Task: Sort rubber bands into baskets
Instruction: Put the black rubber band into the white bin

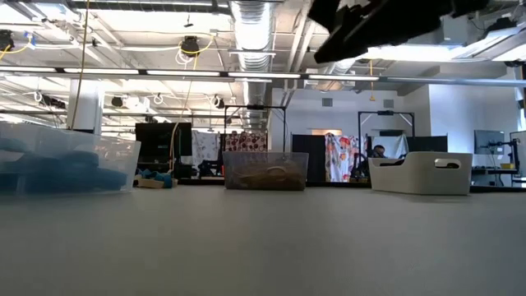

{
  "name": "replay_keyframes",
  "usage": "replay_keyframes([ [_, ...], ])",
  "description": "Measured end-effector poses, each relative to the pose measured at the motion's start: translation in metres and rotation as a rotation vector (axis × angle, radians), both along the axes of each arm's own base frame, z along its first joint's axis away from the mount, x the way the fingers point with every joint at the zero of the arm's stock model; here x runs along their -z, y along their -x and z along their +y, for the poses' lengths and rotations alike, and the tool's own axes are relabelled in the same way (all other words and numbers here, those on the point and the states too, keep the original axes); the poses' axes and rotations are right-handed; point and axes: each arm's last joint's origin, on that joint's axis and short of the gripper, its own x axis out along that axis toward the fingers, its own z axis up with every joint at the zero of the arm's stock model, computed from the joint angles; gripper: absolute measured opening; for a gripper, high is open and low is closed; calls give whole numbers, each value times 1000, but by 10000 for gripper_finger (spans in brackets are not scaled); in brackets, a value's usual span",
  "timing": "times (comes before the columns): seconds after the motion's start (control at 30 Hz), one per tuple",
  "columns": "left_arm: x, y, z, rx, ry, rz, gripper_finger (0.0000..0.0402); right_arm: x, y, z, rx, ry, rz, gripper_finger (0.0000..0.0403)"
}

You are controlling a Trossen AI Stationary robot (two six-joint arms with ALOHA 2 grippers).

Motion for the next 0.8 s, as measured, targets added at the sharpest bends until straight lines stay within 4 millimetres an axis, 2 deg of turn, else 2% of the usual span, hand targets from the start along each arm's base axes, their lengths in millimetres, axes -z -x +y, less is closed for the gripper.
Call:
replay_keyframes([
  [0.27, -1, -14, 24, 11, 24, 6, 0, -5, 0, 0, -83, -59, -21, 263],
  [0.53, -4, -18, 29, 36, 29, -14, 0, -6, -1, 1, -101, -74, -30, 259],
  [0.67, -6, -19, 28, 63, 16, -29, 0, -6, -1, 1, -101, -75, -36, 242],
  [0.8, -6, -19, 28, 65, 11, -24, 0, -7, -1, 1, -101, -75, -36, 202],
])
